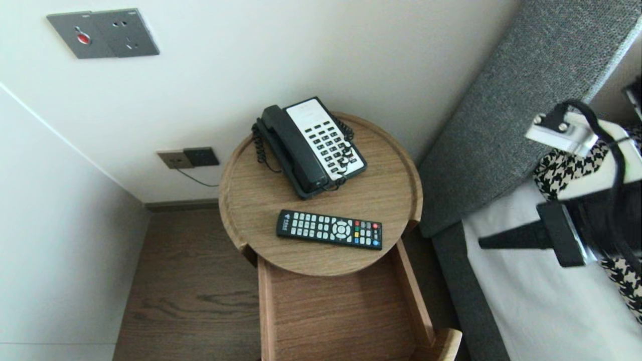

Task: Close the nightstand drawer

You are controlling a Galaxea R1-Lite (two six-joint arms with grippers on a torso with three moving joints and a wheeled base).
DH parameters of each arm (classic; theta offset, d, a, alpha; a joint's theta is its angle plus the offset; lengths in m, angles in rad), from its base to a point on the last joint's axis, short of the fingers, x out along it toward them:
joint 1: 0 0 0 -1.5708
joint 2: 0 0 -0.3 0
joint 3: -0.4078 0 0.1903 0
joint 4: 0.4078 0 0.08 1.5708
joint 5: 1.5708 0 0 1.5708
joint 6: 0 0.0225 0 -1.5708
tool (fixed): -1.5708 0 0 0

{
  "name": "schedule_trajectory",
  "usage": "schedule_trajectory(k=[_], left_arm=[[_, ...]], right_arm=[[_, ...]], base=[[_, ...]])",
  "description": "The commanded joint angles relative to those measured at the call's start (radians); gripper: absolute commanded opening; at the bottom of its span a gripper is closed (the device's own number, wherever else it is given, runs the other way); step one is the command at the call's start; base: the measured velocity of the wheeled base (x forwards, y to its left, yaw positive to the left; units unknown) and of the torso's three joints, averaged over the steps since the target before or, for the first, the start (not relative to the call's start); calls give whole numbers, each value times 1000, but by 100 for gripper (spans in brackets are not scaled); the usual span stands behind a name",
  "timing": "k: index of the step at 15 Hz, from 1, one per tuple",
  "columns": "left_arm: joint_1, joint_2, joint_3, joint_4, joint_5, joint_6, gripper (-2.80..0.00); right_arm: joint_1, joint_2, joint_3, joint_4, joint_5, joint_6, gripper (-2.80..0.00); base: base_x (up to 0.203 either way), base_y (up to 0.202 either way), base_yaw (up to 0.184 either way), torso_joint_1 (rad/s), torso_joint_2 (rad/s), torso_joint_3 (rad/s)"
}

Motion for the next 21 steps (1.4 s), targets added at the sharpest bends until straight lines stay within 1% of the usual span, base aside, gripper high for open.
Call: schedule_trajectory(k=[1, 2, 3, 5, 6, 9, 14, 16, 18, 21], left_arm=[[0, -2, 0, 1, 0, -1, -280], [0, -2, 0, 0, 0, -1, -280], [0, -2, 0, -1, 0, -1, -280], [0, -2, 0, 0, 0, -1, -280], [0, -1, 0, 1, 0, -1, -280], [0, 0, 0, 0, 0, -1, -280], [0, -2, 0, -1, 0, -1, -280], [0, -2, 0, -1, 0, -1, -280], [0, -2, 0, 1, 0, -1, -280], [0, -2, 0, 0, 0, -1, -280]], right_arm=[[1, -147, 178, 7, 17, 13, -280], [-3, -174, 237, 16, 23, 17, -280], [-7, -185, 274, 59, 25, 20, -280], [-8, -177, 307, 182, 29, 22, -280], [-8, -170, 337, 187, 28, 21, -280], [-8, -135, 432, 184, 23, 17, -280], [26, -58, 498, 170, 28, -21, -280], [74, -17, 519, 115, 20, -32, -280], [87, 29, 536, 38, -5, -36, -280], [143, 95, 535, -8, -44, -34, -280]], base=[[0, 0, 0, 0, 0, 0], [0, 0, 0, 0, 0, 0], [0, 0, 0, 0, 0, 0], [0, 0, 0, 0, 0, 0], [0, 0, 0, 0, 0, 0], [0, 0, 0, 0, 0, 0], [0, 0, 0, 0, 0, 0], [0, 0, 0, 0, 0, 0], [0, 0, 0, 0, 0, 0], [0, 0, 0, 0, 0, 0]])
